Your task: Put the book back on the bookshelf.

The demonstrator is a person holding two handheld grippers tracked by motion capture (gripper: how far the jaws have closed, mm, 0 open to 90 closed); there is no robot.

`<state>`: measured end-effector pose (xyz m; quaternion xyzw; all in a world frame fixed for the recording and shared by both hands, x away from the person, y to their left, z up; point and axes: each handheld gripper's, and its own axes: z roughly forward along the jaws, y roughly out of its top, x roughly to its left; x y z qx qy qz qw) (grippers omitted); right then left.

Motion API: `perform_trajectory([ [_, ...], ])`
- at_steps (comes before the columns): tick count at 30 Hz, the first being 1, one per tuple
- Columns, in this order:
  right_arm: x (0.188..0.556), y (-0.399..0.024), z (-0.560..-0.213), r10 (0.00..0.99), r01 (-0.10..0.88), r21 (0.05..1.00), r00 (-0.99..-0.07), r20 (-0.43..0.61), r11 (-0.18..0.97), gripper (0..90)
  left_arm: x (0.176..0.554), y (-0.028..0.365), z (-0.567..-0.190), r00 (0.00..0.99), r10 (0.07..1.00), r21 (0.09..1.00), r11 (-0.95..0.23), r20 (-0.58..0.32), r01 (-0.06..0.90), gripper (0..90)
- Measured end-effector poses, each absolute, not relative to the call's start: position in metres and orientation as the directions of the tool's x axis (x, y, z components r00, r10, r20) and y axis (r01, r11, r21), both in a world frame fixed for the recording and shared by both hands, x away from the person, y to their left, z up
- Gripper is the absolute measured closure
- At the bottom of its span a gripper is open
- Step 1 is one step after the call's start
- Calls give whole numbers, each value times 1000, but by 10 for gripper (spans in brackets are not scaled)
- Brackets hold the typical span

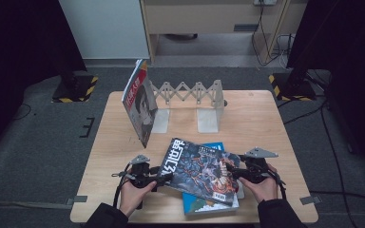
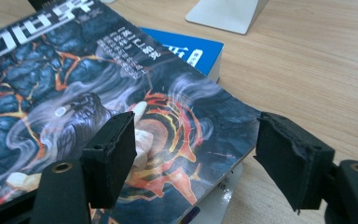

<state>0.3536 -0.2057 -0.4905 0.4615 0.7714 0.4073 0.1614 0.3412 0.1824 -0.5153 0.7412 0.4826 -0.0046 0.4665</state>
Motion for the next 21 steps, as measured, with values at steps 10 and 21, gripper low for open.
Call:
perform_trajectory([
  [10, 355, -207, -495, 842, 583, 778, -521, 136, 235, 270, 348, 178, -524, 528, 643, 645, -68, -555, 761, 251],
  [21, 354, -208, -498, 844, 586, 781, -514, 153, 215, 272, 347, 183, -512, 522, 632, 623, -77, -573, 778, 395],
])
